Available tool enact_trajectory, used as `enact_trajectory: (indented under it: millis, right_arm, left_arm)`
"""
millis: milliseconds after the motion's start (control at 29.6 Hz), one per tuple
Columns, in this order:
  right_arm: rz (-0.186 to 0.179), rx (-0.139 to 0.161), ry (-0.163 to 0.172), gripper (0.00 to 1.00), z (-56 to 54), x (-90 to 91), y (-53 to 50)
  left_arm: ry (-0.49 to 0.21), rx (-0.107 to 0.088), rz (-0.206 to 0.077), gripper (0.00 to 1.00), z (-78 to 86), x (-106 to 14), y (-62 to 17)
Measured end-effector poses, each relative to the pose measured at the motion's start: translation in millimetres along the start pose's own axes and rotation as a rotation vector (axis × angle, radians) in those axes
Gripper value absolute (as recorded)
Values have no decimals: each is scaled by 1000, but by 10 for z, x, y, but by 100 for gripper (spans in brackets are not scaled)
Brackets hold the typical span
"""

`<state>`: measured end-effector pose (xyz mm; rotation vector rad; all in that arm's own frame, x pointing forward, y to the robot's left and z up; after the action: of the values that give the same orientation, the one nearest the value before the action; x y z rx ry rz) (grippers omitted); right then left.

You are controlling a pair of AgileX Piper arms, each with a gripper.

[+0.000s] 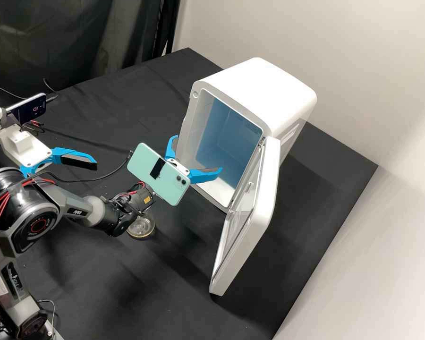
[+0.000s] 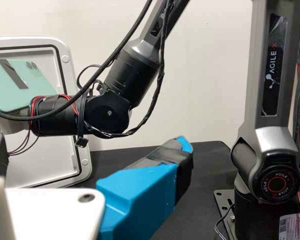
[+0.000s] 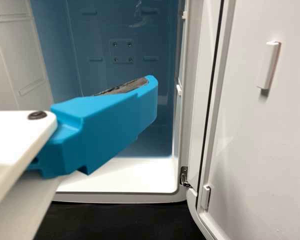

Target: Place the flask in the incubator

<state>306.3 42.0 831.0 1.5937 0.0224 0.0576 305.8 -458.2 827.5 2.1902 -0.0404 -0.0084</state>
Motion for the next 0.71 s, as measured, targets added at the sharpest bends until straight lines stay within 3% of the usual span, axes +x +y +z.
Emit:
enact_trajectory:
  millis: [540, 709]
  right_arm:
    - [0, 0, 0, 100, 0, 0, 0]
    - [0, 0, 0, 100, 0, 0, 0]
  left_arm:
    - [0, 0, -1, 100, -1, 2, -5]
    - [7, 10, -37, 100, -50, -63, -95]
